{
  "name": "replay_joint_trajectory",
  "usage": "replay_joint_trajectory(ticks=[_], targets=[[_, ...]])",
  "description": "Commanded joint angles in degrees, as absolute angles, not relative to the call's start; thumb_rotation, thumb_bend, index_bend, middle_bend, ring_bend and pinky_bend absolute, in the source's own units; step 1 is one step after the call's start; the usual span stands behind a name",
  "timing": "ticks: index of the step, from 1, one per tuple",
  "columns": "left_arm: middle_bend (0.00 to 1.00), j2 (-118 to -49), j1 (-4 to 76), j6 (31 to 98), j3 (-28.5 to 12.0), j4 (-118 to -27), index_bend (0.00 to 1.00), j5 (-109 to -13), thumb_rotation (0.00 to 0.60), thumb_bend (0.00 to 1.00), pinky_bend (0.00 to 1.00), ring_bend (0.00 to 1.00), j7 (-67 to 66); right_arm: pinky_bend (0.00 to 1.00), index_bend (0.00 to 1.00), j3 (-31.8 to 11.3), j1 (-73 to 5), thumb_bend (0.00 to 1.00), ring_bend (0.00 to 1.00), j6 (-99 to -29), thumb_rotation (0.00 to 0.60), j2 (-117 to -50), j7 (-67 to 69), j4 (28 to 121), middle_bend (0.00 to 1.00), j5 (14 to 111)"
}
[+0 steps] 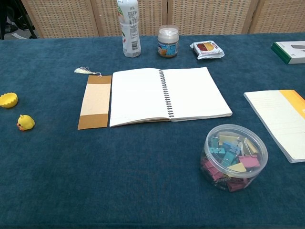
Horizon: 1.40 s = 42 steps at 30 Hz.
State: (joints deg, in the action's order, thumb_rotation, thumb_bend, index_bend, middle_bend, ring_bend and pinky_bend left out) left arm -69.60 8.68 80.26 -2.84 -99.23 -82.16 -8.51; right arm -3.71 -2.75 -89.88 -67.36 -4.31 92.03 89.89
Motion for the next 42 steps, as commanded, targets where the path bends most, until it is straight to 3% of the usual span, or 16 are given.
replay_joint_trajectory(ticks=[1,6,17,42], targets=[[0.00,-69.89,9.96,77.97,-3.49,-99.18,0.29,-80.65,0.600,0.21,0.00,0.00,-8.36,0.00,0.00,-3.73,-2.74,0.00,0.00,-89.89,0.600,-67.42,-4.40,91.99,0.00,89.87],[0.00,-70.22,12.58,73.35,-4.82,-98.90,0.37,-77.17,0.600,0.21,0.00,0.00,-9.28,0.00,0.00,-3.83,-2.73,0.00,0.00,-90.07,0.600,-67.50,-4.31,91.84,0.00,89.90],[0.00,-72.93,15.77,69.00,-6.36,-97.25,0.38,-70.10,0.600,0.21,0.00,0.00,-14.38,0.00,0.00,-3.86,-2.66,0.00,0.00,-90.32,0.600,-67.46,-3.97,91.85,0.00,90.04],[0.00,-81.88,19.85,67.35,-7.41,-92.74,0.40,-62.54,0.600,0.22,0.00,0.00,-19.70,0.00,0.00,-3.92,-2.54,0.00,0.00,-90.59,0.600,-67.36,-3.27,91.75,0.00,90.11]])
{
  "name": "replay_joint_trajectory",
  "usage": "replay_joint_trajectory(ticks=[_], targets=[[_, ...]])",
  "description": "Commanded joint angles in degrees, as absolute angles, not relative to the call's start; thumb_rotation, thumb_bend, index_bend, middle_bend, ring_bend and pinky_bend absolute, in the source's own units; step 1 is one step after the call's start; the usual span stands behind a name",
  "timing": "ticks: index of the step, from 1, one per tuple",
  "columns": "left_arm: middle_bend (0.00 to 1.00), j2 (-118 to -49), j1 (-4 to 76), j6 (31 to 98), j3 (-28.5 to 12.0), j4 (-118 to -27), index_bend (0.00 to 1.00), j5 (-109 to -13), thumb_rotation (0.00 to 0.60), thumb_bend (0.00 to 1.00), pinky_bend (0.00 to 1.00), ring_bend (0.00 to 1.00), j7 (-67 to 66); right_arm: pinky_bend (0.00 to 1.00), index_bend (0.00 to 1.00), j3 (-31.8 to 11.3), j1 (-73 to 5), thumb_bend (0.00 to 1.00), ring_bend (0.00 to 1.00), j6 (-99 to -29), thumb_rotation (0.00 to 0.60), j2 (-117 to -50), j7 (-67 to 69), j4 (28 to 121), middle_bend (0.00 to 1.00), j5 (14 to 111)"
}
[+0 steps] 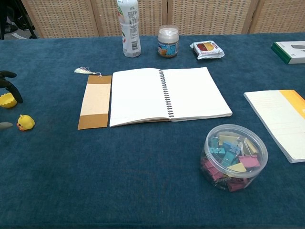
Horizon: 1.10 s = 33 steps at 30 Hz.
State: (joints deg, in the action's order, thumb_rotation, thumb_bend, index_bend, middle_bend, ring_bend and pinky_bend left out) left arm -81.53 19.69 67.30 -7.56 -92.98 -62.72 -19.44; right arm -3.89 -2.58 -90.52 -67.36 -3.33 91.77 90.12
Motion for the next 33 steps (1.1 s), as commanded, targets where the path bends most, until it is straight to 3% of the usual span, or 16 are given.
replay_joint_trajectory(ticks=[1,33], targets=[[0.00,-82.04,19.89,67.32,-7.40,-92.67,0.40,-62.39,0.600,0.22,0.00,0.00,-19.68,0.00,0.00,-3.93,-2.54,0.00,0.00,-90.62,0.600,-67.35,-3.23,91.76,0.00,90.11],[0.00,-86.39,21.09,67.48,-7.02,-88.94,0.48,-61.22,0.600,0.23,0.00,0.00,-19.36,0.00,0.00,-3.98,-2.63,0.00,0.00,-90.62,0.600,-67.44,-2.95,91.64,0.00,90.26]])
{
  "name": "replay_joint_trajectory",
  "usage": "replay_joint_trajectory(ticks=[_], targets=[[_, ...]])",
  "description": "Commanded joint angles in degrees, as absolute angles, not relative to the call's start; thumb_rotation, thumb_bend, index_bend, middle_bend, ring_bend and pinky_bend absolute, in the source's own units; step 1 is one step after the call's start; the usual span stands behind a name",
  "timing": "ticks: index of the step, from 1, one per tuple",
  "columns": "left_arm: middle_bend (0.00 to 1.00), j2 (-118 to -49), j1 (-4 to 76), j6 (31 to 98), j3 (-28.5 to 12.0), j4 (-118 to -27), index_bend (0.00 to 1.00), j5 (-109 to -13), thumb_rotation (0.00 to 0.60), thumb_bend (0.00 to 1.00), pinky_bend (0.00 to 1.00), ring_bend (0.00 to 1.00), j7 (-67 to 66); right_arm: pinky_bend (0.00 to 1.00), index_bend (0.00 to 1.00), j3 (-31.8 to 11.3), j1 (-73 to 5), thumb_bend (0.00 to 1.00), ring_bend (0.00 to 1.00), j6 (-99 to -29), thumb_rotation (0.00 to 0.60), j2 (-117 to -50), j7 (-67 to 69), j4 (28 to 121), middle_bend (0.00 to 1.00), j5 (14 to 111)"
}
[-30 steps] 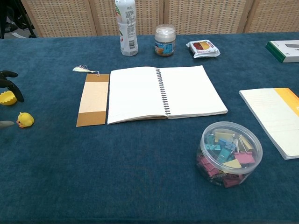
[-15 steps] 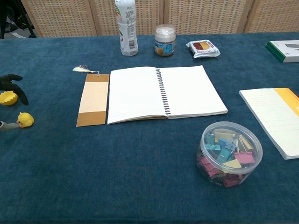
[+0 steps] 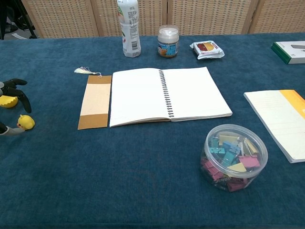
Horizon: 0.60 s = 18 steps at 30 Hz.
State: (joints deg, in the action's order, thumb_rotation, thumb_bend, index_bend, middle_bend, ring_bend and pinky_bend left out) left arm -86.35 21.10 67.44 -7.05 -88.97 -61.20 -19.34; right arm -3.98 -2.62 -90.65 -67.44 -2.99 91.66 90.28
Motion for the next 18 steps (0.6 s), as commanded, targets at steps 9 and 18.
replay_joint_trajectory(ticks=[9,18], targets=[[0.00,-86.41,21.22,67.70,-6.89,-88.47,0.53,-61.00,0.600,0.23,0.00,0.00,-20.21,0.00,0.00,-4.09,-2.66,0.00,0.00,-90.83,0.600,-67.55,-2.77,91.48,0.00,90.36],[0.00,-86.69,21.39,67.76,-6.89,-87.92,0.54,-60.64,0.600,0.24,0.00,0.00,-20.82,0.00,0.00,-4.18,-2.69,0.00,0.00,-90.90,0.600,-67.59,-2.62,91.33,0.00,90.35]])
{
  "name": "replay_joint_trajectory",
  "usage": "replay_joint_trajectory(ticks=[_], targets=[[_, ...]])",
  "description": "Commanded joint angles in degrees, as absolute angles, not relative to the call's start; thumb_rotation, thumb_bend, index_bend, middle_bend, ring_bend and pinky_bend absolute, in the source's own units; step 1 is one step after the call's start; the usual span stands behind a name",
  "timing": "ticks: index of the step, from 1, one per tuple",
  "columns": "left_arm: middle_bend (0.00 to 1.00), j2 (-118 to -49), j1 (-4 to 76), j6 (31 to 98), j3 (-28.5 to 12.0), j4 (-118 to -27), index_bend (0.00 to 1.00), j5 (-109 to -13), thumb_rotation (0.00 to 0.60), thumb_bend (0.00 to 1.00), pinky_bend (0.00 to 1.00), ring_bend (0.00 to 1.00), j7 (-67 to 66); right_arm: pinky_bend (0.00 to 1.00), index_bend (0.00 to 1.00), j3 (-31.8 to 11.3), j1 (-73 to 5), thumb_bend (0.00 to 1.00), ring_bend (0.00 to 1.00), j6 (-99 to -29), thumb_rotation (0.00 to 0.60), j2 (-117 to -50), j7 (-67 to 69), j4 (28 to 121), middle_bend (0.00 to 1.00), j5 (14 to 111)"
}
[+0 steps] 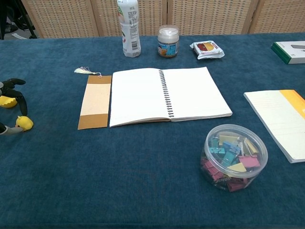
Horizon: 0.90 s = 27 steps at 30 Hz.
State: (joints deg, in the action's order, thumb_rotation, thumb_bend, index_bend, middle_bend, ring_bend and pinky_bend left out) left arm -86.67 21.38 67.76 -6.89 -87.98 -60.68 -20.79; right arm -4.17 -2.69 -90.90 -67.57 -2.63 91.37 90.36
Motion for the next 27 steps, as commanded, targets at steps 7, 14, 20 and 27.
replay_joint_trajectory(ticks=[7,14,20,27], targets=[[0.00,-86.75,21.44,67.78,-6.84,-87.76,0.57,-60.53,0.600,0.26,0.00,0.00,-21.04,0.00,0.00,-4.25,-2.70,0.00,0.00,-91.02,0.600,-67.65,-2.60,91.27,0.00,90.36],[0.00,-86.59,21.48,68.07,-7.11,-87.89,0.58,-60.62,0.600,0.26,0.00,0.00,-20.87,0.00,0.00,-4.26,-2.64,0.00,0.00,-91.14,0.600,-67.63,-2.48,91.24,0.00,90.36],[0.00,-86.27,21.52,68.49,-7.39,-88.41,0.58,-60.85,0.600,0.26,0.00,0.00,-20.75,0.00,0.00,-4.29,-2.65,0.00,0.00,-91.16,0.600,-67.67,-2.47,91.15,0.00,90.35],[0.00,-85.00,21.62,69.08,-7.79,-89.22,0.59,-61.36,0.600,0.26,0.00,0.00,-20.94,0.00,0.00,-4.30,-2.69,0.00,0.00,-91.06,0.600,-67.71,-2.50,91.07,0.00,90.26]])
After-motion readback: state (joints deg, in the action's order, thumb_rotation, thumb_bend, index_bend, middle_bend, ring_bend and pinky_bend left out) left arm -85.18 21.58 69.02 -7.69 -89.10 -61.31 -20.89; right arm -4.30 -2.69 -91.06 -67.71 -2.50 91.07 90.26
